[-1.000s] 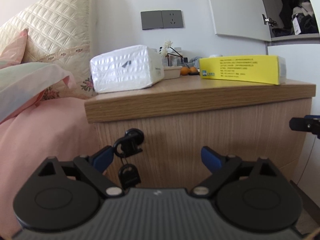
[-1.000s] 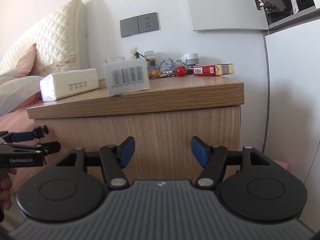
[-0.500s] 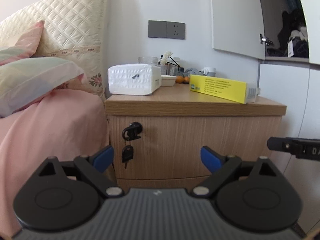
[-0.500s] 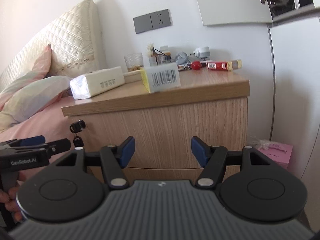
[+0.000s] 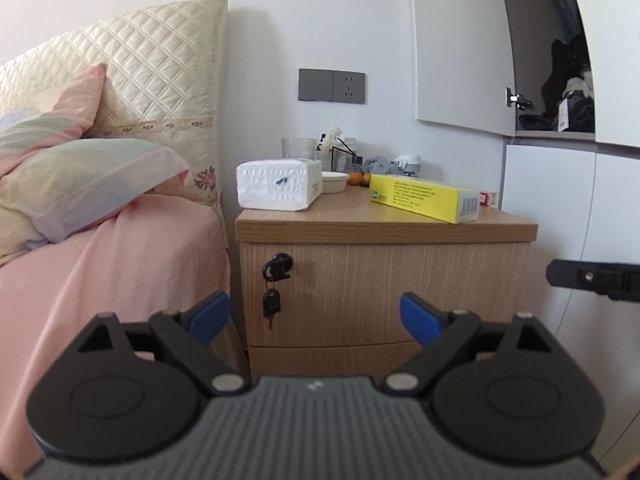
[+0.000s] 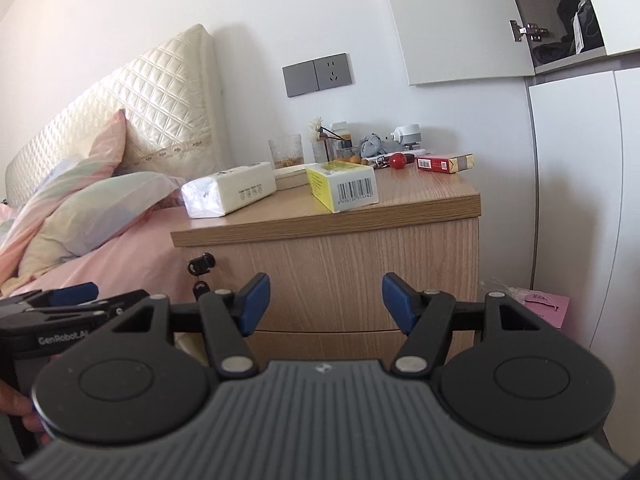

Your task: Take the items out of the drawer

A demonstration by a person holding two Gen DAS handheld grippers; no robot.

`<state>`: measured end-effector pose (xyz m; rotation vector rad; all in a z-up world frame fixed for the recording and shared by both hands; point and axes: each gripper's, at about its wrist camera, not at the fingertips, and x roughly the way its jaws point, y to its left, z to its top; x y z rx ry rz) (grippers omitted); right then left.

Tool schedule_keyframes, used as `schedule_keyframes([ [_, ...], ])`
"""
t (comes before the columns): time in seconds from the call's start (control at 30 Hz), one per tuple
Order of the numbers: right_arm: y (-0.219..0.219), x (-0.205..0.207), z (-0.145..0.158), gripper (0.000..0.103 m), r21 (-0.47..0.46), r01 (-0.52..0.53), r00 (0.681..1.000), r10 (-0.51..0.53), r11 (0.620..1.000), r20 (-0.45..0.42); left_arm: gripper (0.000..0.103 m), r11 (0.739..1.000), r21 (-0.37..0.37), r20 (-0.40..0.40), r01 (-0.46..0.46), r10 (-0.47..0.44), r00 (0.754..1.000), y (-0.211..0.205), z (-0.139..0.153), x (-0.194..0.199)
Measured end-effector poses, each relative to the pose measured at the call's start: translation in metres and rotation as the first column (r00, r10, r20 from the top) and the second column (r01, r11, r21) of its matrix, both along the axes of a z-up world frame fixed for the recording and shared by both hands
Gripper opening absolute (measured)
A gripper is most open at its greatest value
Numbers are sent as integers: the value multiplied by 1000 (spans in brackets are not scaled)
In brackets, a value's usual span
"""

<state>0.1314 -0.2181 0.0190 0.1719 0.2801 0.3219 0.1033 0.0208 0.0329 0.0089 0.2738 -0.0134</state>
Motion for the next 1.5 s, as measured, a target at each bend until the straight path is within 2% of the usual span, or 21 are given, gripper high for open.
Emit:
schedule_keyframes([
  [0.27,9,-29,-8,66,-27,2,999,-2,1000,33,94,1000,7,39,10,-10,999,-2,9,-50],
  [0.5,19,-38,-11,66,2,-39,998,39,999,40,95,1000,4,77,-17,17,997,4,7,-77],
  [0.83,28,-48,-9,66,-80,-17,996,24,997,83,96,999,-7,109,-42,42,993,8,2,-90],
  [0.97,25,-50,-8,66,-87,0,996,7,996,86,96,999,19,122,-47,44,992,4,0,-94],
  [1.5,11,-67,-12,66,-124,59,994,-46,991,101,97,1000,29,77,-13,10,997,-4,-14,-96],
])
